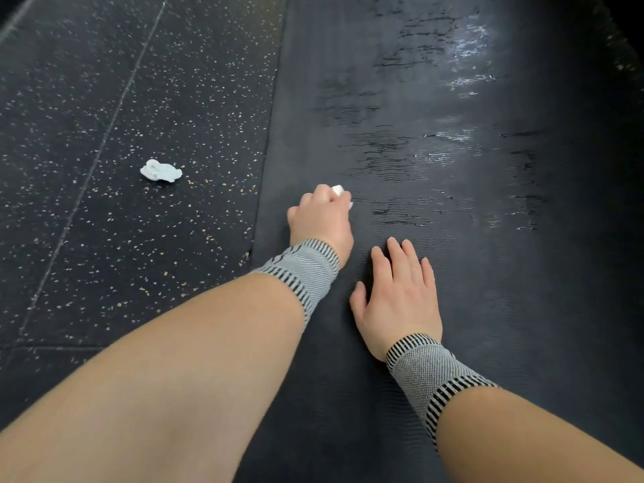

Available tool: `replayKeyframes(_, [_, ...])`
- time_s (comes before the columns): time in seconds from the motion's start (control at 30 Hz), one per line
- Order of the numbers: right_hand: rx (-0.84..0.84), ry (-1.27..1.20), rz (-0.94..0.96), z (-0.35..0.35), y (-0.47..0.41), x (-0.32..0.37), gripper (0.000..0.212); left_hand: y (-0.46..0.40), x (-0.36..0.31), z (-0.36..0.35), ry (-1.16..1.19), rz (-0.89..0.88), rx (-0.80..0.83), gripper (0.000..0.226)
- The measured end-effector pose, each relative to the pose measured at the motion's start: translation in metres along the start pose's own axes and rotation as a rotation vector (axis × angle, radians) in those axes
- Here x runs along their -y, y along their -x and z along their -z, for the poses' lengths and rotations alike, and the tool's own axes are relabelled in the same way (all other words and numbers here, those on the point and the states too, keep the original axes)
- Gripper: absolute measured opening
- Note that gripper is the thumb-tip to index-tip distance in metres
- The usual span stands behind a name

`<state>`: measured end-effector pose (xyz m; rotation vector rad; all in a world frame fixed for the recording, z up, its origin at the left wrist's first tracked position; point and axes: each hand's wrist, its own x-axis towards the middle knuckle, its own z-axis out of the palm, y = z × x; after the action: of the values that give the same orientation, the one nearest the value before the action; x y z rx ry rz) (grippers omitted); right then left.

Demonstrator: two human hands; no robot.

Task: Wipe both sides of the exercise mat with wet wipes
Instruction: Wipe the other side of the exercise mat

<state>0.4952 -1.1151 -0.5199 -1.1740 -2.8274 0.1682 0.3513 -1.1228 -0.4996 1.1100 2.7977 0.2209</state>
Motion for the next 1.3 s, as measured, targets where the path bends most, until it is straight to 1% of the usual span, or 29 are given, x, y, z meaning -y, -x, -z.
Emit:
replayKeyframes(0.07, [0.008, 0.000, 0.001, 0.001, 0.000, 0.000, 0.062, 0.003, -0.017, -0.001, 0.002, -0.122, 0.029, 0.030])
replayKeyframes(0.1, [0.005, -0.001, -0.001, 0.001, 0.000, 0.000, 0.061, 0.002, -0.015, 0.000, -0.012, -0.147, 0.028, 0.032])
replayKeyframes(0.13, [0.002, -0.004, -0.005, 0.001, 0.000, 0.001, 0.061, 0.001, -0.006, 0.001, -0.036, -0.136, 0.022, 0.036])
replayKeyframes(0.17, [-0.002, -0.012, -0.009, 0.000, 0.000, 0.001, 0.061, -0.001, 0.009, 0.004, -0.061, -0.080, 0.014, 0.041])
replayKeyframes(0.23, [-0.012, -0.024, -0.017, -0.001, 0.000, 0.001, 0.060, -0.009, 0.045, 0.013, -0.095, 0.109, 0.000, 0.045])
replayKeyframes(0.3, [-0.014, -0.023, -0.013, -0.002, 0.000, 0.001, 0.061, -0.016, 0.074, 0.019, -0.114, 0.261, 0.006, 0.039])
replayKeyframes(0.33, [-0.015, -0.022, -0.013, -0.002, 0.000, 0.000, 0.061, -0.018, 0.077, 0.020, -0.109, 0.286, 0.013, 0.036])
replayKeyframes(0.4, [-0.019, -0.027, -0.008, -0.003, -0.001, 0.001, 0.061, -0.018, 0.063, 0.018, -0.076, 0.238, 0.028, 0.034])
replayKeyframes(0.53, [-0.020, -0.021, 0.005, -0.002, 0.000, -0.001, 0.061, -0.008, 0.006, 0.002, 0.005, -0.078, 0.061, 0.031])
replayKeyframes(0.6, [-0.011, -0.018, 0.012, -0.001, 0.000, -0.001, 0.061, -0.003, -0.009, -0.001, 0.060, -0.165, 0.072, 0.035])
replayKeyframes(0.63, [-0.004, -0.021, 0.012, 0.000, 0.000, -0.001, 0.061, 0.000, -0.008, -0.001, 0.088, -0.170, 0.071, 0.039])
replayKeyframes(0.67, [0.001, -0.028, 0.010, -0.001, 0.000, 0.000, 0.061, 0.004, -0.003, 0.000, 0.129, -0.139, 0.053, 0.043])
replayKeyframes(0.77, [0.010, -0.047, 0.000, -0.003, 0.000, -0.002, 0.059, 0.030, 0.018, 0.001, 0.282, 0.119, -0.080, 0.052])
replayKeyframes(0.8, [0.012, -0.055, 0.000, -0.003, 0.000, -0.002, 0.058, 0.039, 0.022, -0.001, 0.283, 0.179, -0.113, 0.053])
replayKeyframes(0.83, [0.015, -0.066, 0.002, -0.002, 0.001, -0.002, 0.058, 0.046, 0.023, -0.004, 0.257, 0.191, -0.125, 0.052])
replayKeyframes(0.9, [0.003, -0.100, 0.011, 0.000, 0.001, -0.001, 0.059, 0.048, 0.021, -0.010, 0.184, 0.119, -0.113, 0.051])
replayKeyframes(0.97, [-0.022, -0.198, -0.007, 0.003, 0.000, -0.003, 0.061, 0.045, 0.020, -0.013, 0.153, 0.092, -0.103, 0.051])
replayKeyframes(1.03, [-0.017, -0.378, -0.104, 0.015, -0.007, -0.002, 0.056, 0.045, 0.021, -0.015, 0.135, 0.096, -0.107, 0.051])
replayKeyframes(1.07, [-0.047, -0.449, -0.163, 0.020, -0.017, 0.000, 0.051, 0.045, 0.021, -0.016, 0.130, 0.093, -0.106, 0.051])
replayKeyframes(1.13, [-0.112, -0.506, -0.228, 0.021, -0.046, 0.008, 0.045, 0.044, 0.020, -0.015, 0.134, 0.089, -0.086, 0.052])
replayKeyframes(1.2, [-0.043, -0.470, -0.197, 0.019, -0.083, 0.021, 0.041, 0.043, 0.021, -0.014, 0.130, 0.085, -0.070, 0.051])
replayKeyframes(1.3, [0.067, -0.276, -0.013, 0.008, -0.110, 0.037, 0.026, 0.042, 0.022, -0.014, 0.104, 0.062, -0.043, 0.051])
